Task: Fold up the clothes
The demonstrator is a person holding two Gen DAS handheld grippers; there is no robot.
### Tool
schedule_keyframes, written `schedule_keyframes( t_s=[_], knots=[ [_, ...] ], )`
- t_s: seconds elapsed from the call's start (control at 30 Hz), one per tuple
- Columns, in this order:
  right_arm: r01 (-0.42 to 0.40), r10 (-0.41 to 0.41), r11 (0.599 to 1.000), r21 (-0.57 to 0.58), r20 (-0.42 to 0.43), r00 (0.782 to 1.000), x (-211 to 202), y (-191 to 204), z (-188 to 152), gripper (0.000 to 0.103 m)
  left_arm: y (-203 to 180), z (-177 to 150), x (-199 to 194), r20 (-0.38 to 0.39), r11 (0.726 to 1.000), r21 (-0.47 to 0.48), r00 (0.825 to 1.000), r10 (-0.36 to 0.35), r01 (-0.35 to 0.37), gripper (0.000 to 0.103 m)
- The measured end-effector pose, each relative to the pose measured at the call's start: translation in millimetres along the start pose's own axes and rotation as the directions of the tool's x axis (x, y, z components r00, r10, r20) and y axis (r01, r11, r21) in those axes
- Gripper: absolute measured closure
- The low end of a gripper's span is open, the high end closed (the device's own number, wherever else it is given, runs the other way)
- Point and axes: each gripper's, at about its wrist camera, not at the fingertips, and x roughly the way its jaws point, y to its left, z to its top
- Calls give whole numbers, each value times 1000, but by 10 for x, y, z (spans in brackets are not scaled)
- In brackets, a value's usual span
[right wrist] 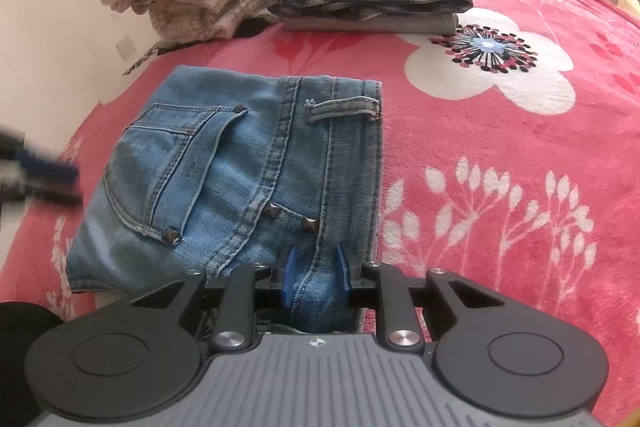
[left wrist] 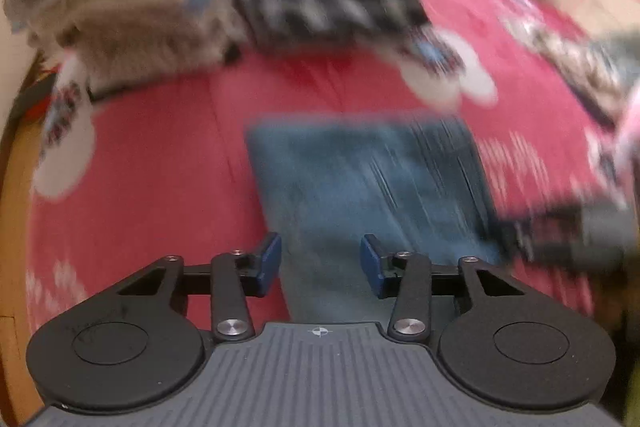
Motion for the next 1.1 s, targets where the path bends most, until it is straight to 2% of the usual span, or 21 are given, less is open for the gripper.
schedule_keyframes(
  t_s=[0.07,0.13,0.23,0.33,0.43,0.53,0.67,0.8,0.87,0.93,1.0,1.07,1.1],
  knots=[
    [0,0,1000,2,-7,1000,8,-5,12,80,-192,-195,78,-31,996,83,999,8,-6,65],
    [1,-1,1000,1,-14,1000,13,3,21,80,-320,-391,302,-81,986,162,995,60,-46,65],
    [26,-26,1000,-15,-21,999,13,57,30,80,-442,-543,515,-78,955,277,988,131,-105,64],
    [33,-33,999,-1,-21,999,14,57,27,80,-430,-487,433,-91,953,288,988,128,-97,64],
    [33,-33,999,5,-16,999,17,50,13,80,-387,-470,211,-79,958,281,994,79,-54,65],
    [36,-36,999,3,-15,999,18,58,12,80,-434,-563,282,-124,947,320,990,72,-29,64],
    [36,-36,999,-3,-35,999,21,52,59,80,-517,-656,414,-148,924,380,984,104,-41,62],
    [16,-15,1000,9,-71,997,-17,37,194,77,-413,-493,149,-113,951,309,993,43,-6,62],
    [-1,1,1000,18,-47,999,-104,31,280,76,-304,-384,42,-78,966,259,997,27,-6,60],
    [-23,22,999,45,14,1000,-245,-5,379,76,-168,-262,-30,-47,980,200,998,30,-20,57],
    [-42,37,995,93,56,998,-349,-86,479,76,3,-136,-63,-25,994,107,999,26,-23,55],
    [-62,49,988,142,95,994,-448,-171,580,65,135,-59,-76,-7,1000,18,1000,22,-22,52],
    [-63,46,986,154,110,993,-488,-201,624,55,174,-36,-83,1,1000,-14,1000,22,-22,52]
  ],
)
